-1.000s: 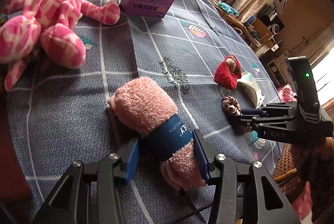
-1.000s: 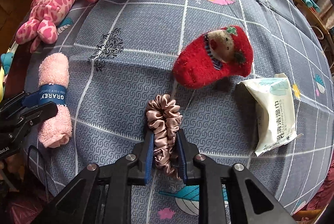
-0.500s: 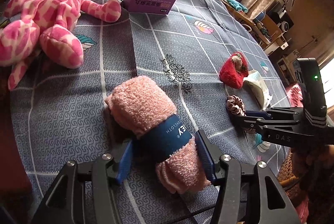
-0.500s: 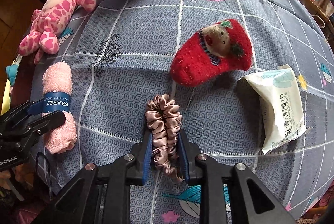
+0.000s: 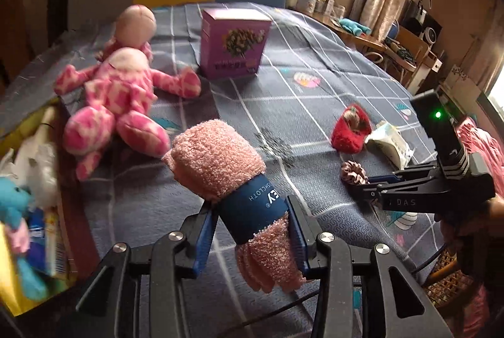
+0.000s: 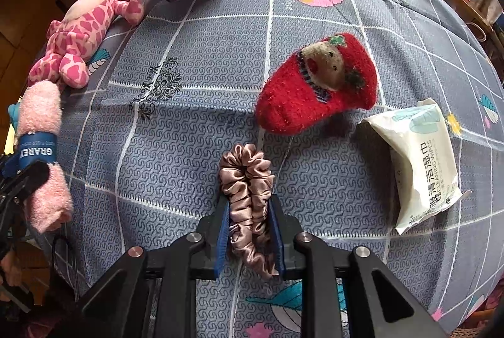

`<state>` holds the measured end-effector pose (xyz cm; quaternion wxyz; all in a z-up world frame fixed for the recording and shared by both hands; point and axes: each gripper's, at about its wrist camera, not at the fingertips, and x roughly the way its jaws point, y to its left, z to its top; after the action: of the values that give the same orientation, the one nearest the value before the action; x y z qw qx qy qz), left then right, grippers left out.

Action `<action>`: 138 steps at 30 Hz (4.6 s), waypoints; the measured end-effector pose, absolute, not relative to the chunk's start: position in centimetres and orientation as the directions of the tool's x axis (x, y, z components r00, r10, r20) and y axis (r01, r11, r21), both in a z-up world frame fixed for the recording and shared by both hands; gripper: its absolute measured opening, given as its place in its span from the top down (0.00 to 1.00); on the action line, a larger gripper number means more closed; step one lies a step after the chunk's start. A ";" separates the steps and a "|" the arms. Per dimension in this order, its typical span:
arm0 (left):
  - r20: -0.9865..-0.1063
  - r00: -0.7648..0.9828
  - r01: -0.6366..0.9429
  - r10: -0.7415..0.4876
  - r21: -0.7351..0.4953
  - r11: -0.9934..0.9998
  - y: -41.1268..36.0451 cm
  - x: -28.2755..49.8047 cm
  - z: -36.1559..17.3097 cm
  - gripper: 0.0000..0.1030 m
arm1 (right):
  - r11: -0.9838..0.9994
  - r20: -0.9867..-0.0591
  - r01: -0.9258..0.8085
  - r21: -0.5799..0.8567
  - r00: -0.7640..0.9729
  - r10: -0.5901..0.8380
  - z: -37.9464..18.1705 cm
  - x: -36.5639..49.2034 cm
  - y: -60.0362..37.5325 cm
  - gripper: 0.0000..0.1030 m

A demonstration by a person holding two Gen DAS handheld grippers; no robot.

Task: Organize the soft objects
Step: 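Carry the pink towel into the gold tray and open the left gripper, then carry the brown scrunchie into the gold tray with the right gripper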

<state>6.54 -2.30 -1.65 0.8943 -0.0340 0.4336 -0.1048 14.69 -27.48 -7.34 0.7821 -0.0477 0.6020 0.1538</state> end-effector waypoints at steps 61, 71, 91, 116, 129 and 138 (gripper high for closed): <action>-0.857 0.472 -0.514 0.209 -0.074 0.855 31.6 2.5 -5.8 0.53 | 0.945 -0.947 -0.326 0.018 0.297 0.120 -8.0 13.1 -25.1 0.77; -0.777 0.545 -0.549 0.315 -0.046 0.835 29.1 -0.9 -2.5 0.45 | 0.944 -0.947 -0.329 0.011 0.299 0.115 -7.9 13.1 -25.0 0.77; -0.704 0.641 -0.474 0.305 -0.052 0.879 21.6 -5.3 0.6 0.45 | 0.930 -0.941 -0.360 -0.075 0.333 0.053 -8.0 12.2 -23.2 0.80; -0.690 0.664 -0.474 0.287 -0.091 0.876 21.9 -6.6 0.5 0.45 | 0.911 -0.926 -0.404 -0.080 0.369 0.082 -5.2 10.6 -15.7 0.82; -0.696 0.658 -0.485 0.287 -0.101 0.869 22.5 -6.6 0.2 0.45 | 0.729 -0.858 -0.668 0.149 0.280 0.431 -0.5 7.1 -2.9 0.82; -0.698 0.655 -0.499 0.291 -0.109 0.860 23.3 -6.8 0.1 0.45 | 0.590 -0.820 -0.788 0.174 0.216 0.530 0.5 6.0 6.5 0.82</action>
<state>-6.80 23.29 0.06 0.8976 -0.1472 0.3525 0.2201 6.01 6.54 0.54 0.7667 -0.1416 0.4553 0.4300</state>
